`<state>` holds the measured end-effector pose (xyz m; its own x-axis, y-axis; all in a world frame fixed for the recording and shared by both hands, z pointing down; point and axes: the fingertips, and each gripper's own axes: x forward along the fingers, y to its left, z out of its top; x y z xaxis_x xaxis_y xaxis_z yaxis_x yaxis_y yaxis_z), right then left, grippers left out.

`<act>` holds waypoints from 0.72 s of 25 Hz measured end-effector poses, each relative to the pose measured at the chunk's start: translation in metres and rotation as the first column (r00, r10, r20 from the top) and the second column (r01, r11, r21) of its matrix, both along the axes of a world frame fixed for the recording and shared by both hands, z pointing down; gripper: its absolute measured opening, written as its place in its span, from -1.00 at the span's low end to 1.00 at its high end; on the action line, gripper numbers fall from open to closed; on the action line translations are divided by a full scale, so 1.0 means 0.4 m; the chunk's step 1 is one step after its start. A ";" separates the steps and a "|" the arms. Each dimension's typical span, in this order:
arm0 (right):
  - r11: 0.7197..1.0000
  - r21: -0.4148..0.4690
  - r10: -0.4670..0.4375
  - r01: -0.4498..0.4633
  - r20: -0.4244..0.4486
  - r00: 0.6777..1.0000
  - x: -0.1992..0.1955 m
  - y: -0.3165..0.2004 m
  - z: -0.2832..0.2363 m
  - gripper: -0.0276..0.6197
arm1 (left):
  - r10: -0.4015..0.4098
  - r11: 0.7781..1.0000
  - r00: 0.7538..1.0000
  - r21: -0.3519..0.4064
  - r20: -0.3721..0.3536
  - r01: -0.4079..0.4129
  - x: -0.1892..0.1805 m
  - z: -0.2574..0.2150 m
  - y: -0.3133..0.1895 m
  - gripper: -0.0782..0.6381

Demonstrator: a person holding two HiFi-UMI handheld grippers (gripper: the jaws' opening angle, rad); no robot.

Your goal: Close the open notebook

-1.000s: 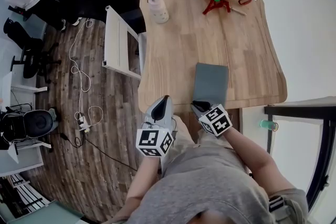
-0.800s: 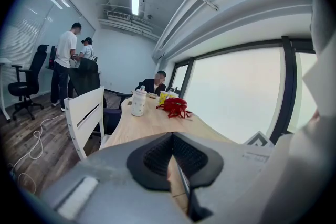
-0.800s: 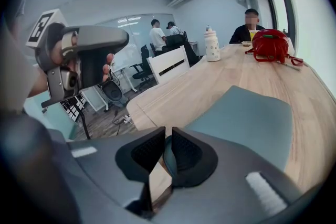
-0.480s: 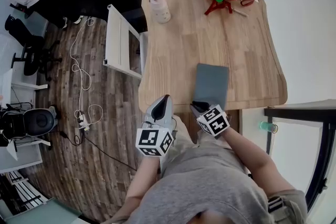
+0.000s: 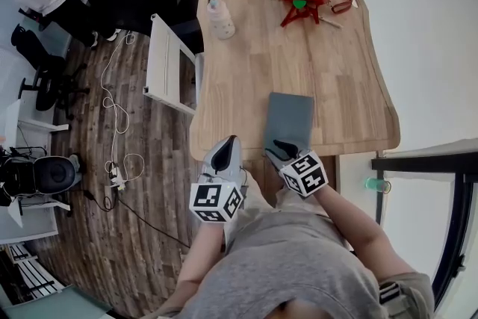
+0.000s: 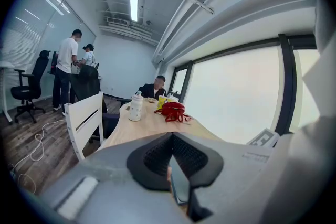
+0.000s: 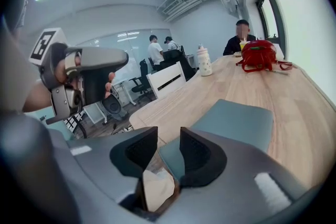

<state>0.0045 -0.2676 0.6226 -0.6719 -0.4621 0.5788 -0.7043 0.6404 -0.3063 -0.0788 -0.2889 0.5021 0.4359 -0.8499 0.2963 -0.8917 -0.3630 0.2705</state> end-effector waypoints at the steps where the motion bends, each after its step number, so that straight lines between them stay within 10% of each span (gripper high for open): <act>1: 1.000 0.013 0.013 -0.013 0.006 1.000 0.016 -0.001 -0.013 -0.50 | -0.001 1.000 1.000 0.005 -0.001 0.001 0.009 -0.004 0.005 -0.78; 18: 0.969 0.188 0.142 -0.159 0.101 0.985 0.239 0.070 -0.238 -0.83 | 0.002 0.998 0.999 0.062 -0.032 0.000 0.201 -0.071 0.112 -0.78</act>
